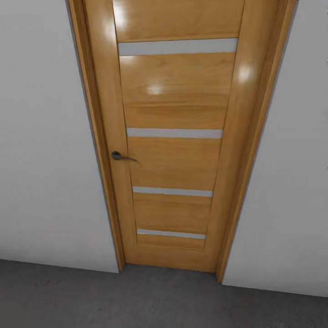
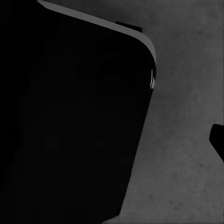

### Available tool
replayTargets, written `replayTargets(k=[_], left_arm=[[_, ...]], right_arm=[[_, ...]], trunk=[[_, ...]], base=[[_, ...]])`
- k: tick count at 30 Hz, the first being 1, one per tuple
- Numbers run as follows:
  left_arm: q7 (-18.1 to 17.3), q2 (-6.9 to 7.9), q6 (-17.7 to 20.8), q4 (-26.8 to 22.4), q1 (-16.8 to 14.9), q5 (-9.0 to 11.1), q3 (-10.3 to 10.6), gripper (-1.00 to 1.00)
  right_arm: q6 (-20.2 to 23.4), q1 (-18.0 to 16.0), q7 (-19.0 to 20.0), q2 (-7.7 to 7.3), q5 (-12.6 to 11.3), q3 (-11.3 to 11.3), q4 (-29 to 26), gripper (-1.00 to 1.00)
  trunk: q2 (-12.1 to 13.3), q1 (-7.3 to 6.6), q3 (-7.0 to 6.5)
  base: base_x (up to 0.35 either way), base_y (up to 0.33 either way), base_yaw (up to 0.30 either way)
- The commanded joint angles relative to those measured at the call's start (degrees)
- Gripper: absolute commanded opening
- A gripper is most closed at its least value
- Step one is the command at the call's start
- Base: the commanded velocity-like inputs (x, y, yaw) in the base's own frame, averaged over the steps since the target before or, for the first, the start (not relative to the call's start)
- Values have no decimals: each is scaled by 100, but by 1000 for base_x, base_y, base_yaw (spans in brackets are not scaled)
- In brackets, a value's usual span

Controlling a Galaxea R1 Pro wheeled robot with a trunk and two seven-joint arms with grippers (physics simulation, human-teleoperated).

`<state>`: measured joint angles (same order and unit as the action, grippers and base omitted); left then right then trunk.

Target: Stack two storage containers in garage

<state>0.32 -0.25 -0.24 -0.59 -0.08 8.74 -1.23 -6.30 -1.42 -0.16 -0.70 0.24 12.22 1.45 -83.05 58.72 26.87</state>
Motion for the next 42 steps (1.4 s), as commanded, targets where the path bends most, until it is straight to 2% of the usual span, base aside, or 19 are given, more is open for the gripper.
replayTargets(k=[1,15,30,42], left_arm=[[3,-1,-2,-2,-1,40,-9,100],[9,-3,-4,-2,-1,40,-9,100],[6,-2,-3,-2,-1,40,-9,100],[5,4,-2,-2,-1,42,-11,100]], right_arm=[[-29,-7,-2,0,2,26,17,100],[-26,-7,-2,0,-5,26,16,100],[-11,-7,-2,0,0,34,15,100],[-12,-7,-2,-7,2,34,13,100]], trunk=[[-3,1,6],[-3,1,6],[-3,1,6],[-3,1,6]], base=[[99,275,-245],[18,44,-227],[2,1,-12],[145,181,0]])
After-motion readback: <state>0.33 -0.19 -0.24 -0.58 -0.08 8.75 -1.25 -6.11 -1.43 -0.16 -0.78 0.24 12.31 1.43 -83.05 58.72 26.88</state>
